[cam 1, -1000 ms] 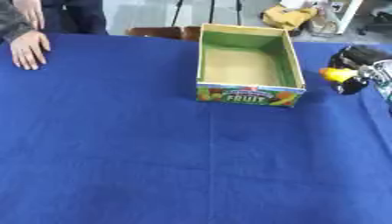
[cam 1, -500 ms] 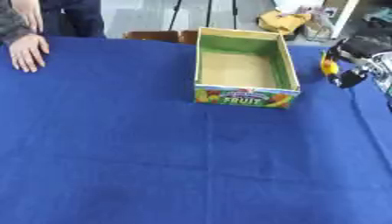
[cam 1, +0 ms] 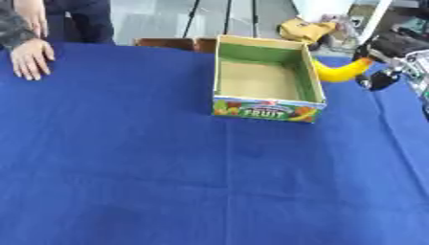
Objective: Pick up objects on the table and place them in the box.
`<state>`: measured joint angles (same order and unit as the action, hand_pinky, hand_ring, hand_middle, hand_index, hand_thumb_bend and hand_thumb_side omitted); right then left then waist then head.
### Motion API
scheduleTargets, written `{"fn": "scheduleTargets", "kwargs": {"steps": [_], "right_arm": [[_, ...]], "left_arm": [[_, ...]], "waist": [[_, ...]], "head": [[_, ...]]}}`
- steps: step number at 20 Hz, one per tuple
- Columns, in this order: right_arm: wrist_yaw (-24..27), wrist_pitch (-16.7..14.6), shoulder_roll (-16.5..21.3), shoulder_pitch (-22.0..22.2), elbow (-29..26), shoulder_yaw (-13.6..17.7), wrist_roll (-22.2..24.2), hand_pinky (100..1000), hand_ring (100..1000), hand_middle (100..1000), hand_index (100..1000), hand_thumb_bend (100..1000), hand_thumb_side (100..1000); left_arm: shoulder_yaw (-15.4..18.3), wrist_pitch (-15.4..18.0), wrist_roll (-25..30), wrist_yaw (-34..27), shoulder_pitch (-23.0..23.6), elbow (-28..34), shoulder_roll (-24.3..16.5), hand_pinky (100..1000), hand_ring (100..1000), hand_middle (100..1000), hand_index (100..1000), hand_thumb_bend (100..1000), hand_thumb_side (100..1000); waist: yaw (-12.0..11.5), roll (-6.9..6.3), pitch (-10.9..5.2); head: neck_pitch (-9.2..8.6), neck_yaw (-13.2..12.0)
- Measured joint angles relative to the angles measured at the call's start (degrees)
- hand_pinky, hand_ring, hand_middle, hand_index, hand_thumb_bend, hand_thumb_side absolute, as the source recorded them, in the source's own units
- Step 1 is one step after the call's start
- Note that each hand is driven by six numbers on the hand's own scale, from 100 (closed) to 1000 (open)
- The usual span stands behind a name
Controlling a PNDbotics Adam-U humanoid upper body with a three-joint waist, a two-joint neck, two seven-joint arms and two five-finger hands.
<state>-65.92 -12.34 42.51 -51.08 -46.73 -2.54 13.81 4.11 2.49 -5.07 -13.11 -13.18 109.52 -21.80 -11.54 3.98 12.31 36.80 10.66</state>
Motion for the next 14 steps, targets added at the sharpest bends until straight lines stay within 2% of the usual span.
{"fn": "scheduleTargets", "kwargs": {"steps": [14], "right_arm": [[0.5,-0.1,-0.2,-2.3,-2.1,-0.4,-0.1,639,713,645,699,172,100]], "left_arm": [[0.0,0.2,0.1,0.1,0.5,-0.1,-0.9,620,608,610,765,535,759]], "waist": [[0.1,2.00,-2.71]], "head": [[0.51,0.0]]}}
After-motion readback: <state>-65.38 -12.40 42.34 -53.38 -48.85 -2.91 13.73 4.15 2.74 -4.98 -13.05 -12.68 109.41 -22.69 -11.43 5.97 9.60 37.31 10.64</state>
